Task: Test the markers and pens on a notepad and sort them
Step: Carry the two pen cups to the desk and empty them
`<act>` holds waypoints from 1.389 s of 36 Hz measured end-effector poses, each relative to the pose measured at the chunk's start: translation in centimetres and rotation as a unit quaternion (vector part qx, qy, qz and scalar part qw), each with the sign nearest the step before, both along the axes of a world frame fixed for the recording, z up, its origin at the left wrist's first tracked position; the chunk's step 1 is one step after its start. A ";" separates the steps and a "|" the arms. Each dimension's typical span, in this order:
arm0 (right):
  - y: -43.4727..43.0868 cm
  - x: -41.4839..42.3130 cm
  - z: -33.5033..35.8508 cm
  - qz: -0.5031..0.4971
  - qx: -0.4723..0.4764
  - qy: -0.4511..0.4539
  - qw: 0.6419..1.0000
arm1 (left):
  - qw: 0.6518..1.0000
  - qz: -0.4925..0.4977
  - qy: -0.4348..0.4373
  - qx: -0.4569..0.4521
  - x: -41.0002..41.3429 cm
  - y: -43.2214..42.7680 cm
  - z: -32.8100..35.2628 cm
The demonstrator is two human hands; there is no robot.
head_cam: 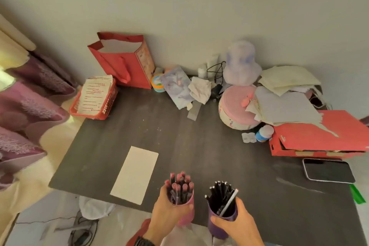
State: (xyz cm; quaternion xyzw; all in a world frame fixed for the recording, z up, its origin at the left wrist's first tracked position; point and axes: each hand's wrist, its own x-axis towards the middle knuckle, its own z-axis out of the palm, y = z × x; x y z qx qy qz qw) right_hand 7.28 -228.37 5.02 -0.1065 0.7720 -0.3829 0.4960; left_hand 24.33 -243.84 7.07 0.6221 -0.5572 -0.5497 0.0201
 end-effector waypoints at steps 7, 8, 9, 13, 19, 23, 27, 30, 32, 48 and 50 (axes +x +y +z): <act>-1.8 1.1 -1.4 -0.153 0.060 0.018 0.986 | 0.994 -0.110 0.004 0.019 -4.2 -4.7 -0.3; -2.3 1.0 -1.5 -0.161 0.073 0.015 0.984 | 0.991 -0.134 0.006 0.021 -4.6 -5.5 -0.4; -2.8 0.9 -1.7 -0.166 0.080 0.016 0.983 | 0.989 -0.149 0.008 0.023 -4.8 -6.3 -0.8; -4.8 0.0 -2.3 -0.186 0.082 0.032 0.979 | 0.977 -0.208 0.025 0.036 -6.3 -9.6 -3.2; -7.1 -2.7 -3.1 -0.196 0.076 0.060 0.976 | 0.963 -0.259 0.029 0.072 -10.2 -12.4 -6.1; -8.5 -5.4 -4.2 -0.189 0.073 0.019 0.979 | 0.954 -0.270 0.028 0.123 -13.0 -13.1 -8.1; -10.2 -7.9 -5.3 -0.162 0.075 -0.027 0.984 | 0.955 -0.261 0.004 0.142 -14.7 -13.7 -9.5; -11.5 -9.7 -6.5 -0.120 0.104 -0.056 0.986 | 0.955 -0.258 -0.025 0.145 -15.3 -14.0 -10.1; -12.3 -10.8 -7.6 -0.087 0.134 -0.043 0.986 | 0.954 -0.262 -0.043 0.139 -15.6 -14.1 -10.4; -13.3 -13.9 -6.7 0.114 0.240 0.038 0.963 | 0.919 -0.321 -0.071 0.219 -16.9 -13.6 -9.7; -12.8 -13.3 -6.4 0.122 0.244 0.036 0.961 | 0.910 -0.342 -0.087 0.218 -16.5 -13.4 -9.6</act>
